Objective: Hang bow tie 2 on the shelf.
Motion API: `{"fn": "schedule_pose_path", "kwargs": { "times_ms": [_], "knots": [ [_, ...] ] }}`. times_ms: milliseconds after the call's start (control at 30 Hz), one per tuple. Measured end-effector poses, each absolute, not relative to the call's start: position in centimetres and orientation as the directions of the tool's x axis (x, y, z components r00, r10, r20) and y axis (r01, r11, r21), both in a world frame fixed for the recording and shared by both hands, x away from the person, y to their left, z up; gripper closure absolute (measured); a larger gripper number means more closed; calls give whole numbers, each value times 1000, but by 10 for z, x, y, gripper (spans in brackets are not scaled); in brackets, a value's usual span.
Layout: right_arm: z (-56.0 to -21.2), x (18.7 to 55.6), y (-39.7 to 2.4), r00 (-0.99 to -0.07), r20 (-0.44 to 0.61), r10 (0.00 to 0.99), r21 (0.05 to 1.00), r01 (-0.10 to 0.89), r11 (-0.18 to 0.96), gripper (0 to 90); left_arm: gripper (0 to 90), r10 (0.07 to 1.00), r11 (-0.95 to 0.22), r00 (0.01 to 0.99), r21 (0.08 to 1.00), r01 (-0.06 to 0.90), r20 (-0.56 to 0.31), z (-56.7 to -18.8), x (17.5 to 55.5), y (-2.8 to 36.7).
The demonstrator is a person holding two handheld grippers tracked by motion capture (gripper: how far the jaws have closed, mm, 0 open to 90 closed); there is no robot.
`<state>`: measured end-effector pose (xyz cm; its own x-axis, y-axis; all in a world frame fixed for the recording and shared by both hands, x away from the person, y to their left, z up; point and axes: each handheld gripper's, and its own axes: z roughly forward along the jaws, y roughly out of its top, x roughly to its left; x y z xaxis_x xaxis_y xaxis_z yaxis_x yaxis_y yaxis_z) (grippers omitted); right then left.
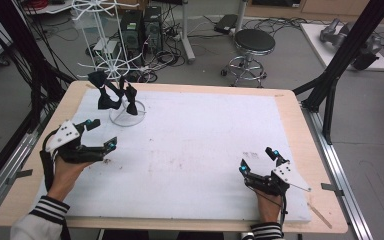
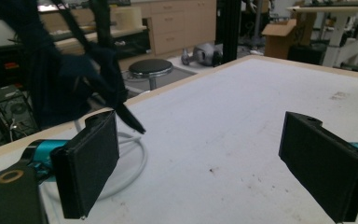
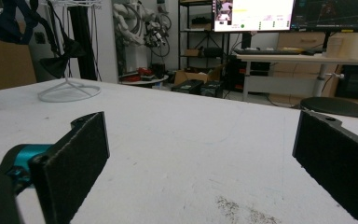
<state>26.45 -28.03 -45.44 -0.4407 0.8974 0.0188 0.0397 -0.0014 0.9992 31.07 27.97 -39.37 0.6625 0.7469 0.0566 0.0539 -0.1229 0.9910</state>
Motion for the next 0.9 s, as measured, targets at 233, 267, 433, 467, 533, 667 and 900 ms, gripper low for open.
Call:
{"fn": "schedule_pose_path", "kwargs": {
  "times_ms": [233, 267, 433, 467, 533, 667, 900],
  "knots": [
    [-454, 265, -280, -439, 19, 898, 999, 40, -2, 29, 127, 806, -41, 591, 999, 12, 26, -432, 283, 305],
    [-454, 265, -280, -439, 18, 899, 999, 40, -1, 29, 127, 813, -43, 581, 999, 2, 34, -435, 280, 308],
    [-454, 264, -280, -437, 22, 899, 999, 42, -4, 29, 129, 819, -36, 572, 999, -35, 49, -448, 272, 314],
    [-454, 265, -280, -437, 19, 899, 999, 40, -2, 29, 129, 815, -30, 577, 999, -37, 46, -450, 271, 314],
    [-454, 264, -280, -437, 21, 899, 999, 41, -3, 29, 138, 811, -22, 583, 998, -60, 53, -454, 269, 314],
    [-454, 264, -280, -435, 22, 900, 999, 42, -4, 29, 141, 814, -5, 580, 999, -42, 28, -455, 269, 316],
    [-454, 265, -280, -437, 20, 899, 999, 40, -2, 29, 140, 823, -16, 566, 999, -41, 37, -455, 269, 316]
  ]
}}
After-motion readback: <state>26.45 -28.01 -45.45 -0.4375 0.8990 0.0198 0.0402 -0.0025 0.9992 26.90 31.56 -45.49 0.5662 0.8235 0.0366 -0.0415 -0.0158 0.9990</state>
